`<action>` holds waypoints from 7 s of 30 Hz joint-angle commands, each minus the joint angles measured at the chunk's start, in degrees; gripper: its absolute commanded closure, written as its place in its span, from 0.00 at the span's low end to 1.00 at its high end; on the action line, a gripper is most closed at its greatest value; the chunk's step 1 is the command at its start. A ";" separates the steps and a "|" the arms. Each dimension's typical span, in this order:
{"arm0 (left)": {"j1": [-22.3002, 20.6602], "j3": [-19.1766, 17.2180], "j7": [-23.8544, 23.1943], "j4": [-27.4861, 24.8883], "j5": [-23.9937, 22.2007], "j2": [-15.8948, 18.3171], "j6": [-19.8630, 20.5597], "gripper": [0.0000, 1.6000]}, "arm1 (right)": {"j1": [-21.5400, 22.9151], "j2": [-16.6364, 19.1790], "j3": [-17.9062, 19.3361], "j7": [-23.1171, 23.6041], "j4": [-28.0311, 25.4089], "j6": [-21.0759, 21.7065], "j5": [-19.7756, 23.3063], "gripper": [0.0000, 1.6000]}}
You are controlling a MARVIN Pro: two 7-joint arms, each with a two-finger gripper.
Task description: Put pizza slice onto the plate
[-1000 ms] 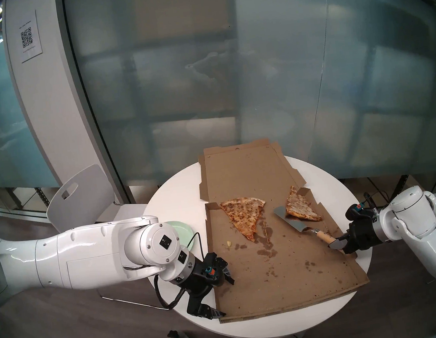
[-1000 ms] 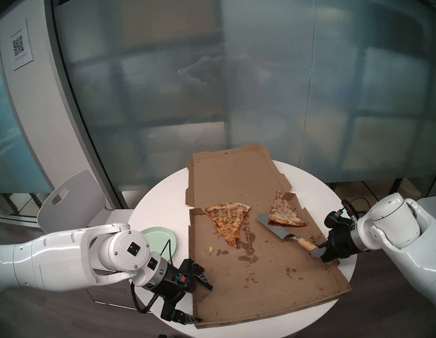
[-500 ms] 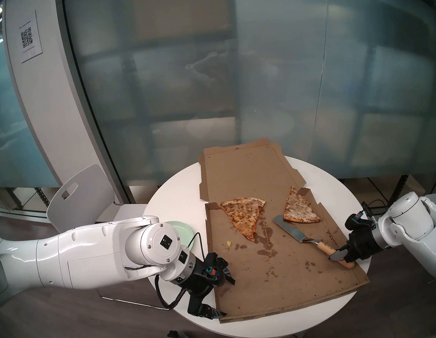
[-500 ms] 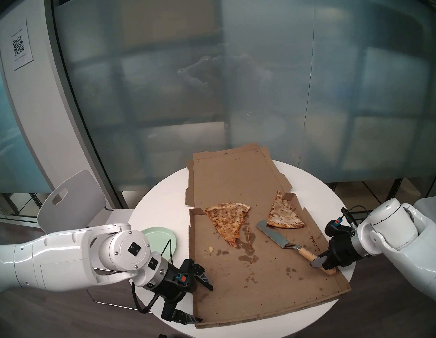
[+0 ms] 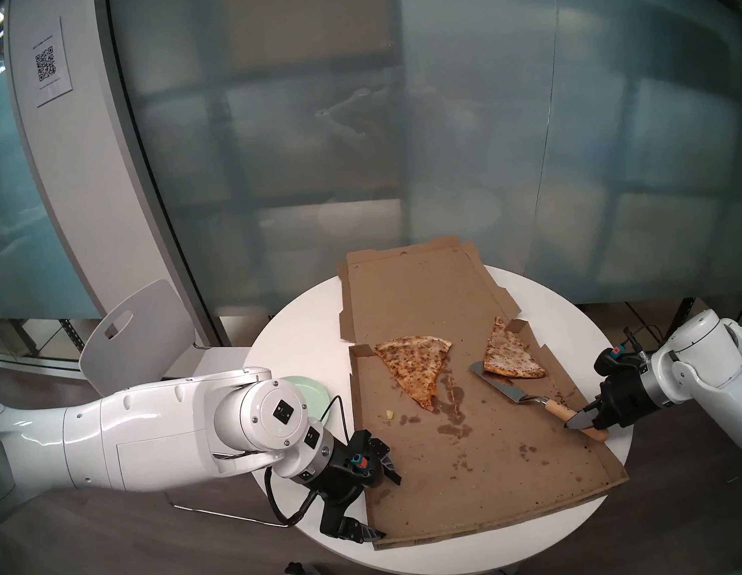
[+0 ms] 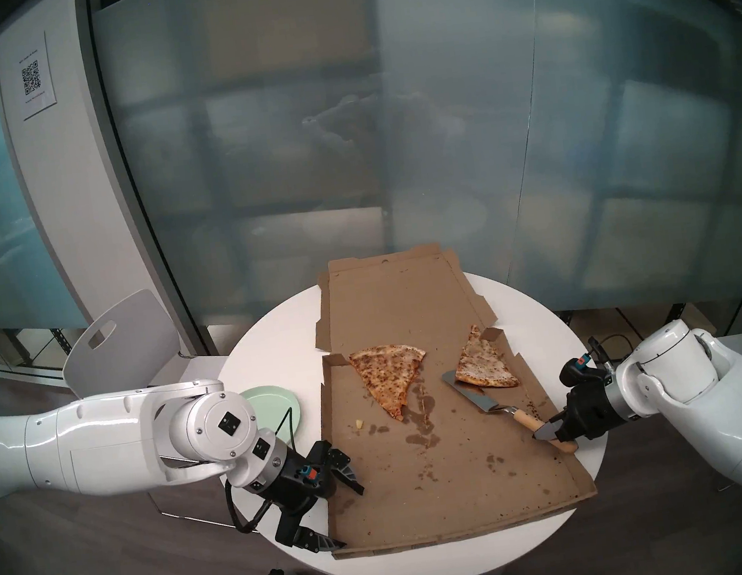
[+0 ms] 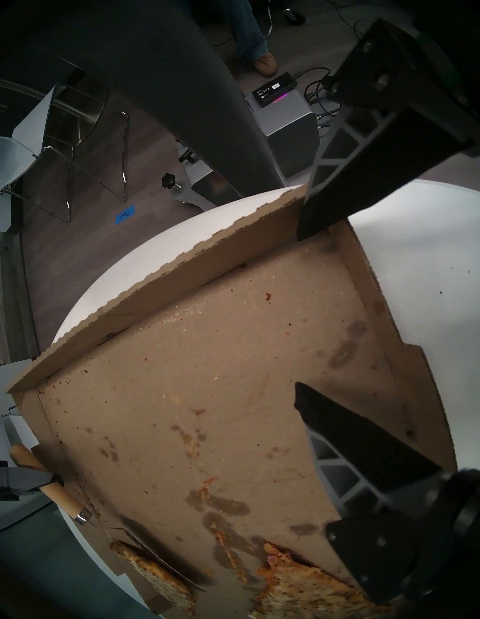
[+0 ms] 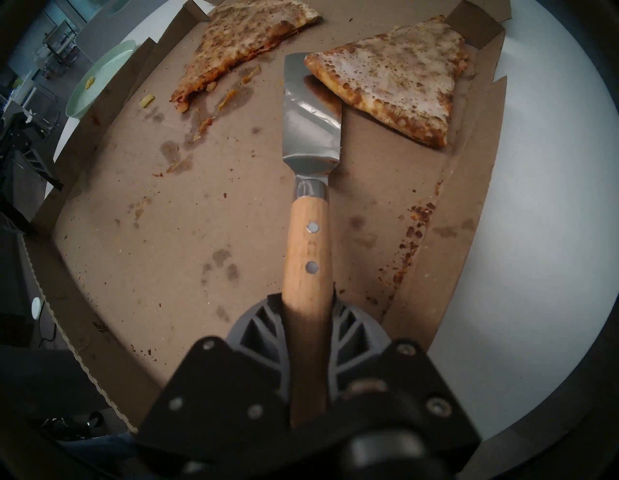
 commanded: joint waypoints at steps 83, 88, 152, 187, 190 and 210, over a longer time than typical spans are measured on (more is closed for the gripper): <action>-1.07 -0.13 -0.60 1.16 -0.99 1.17 -2.43 0.00 | 20.82 7.62 -26.59 -29.48 3.07 -7.81 7.40 1.00; -1.22 -0.12 -0.99 1.37 -0.89 1.33 -2.47 0.00 | 18.14 7.24 -25.05 -30.74 2.22 -11.36 8.67 1.00; -5.50 -7.12 -1.64 3.60 -6.88 9.66 -2.94 0.00 | 11.61 9.05 -20.78 -25.29 -13.47 -19.29 14.36 1.00; -4.36 -7.77 2.29 5.86 -13.66 26.70 -7.56 0.00 | 27.64 -7.77 -34.38 -21.77 -18.11 -9.41 3.78 1.00; -4.38 -7.69 2.29 6.92 -14.06 27.32 -7.74 0.00 | 29.29 -9.71 -36.07 -21.62 -17.82 -8.33 2.74 1.00; -3.99 -6.72 0.61 13.02 -16.85 29.45 -10.52 0.00 | 38.81 -19.73 -45.65 -18.78 -12.78 -3.60 -3.88 1.00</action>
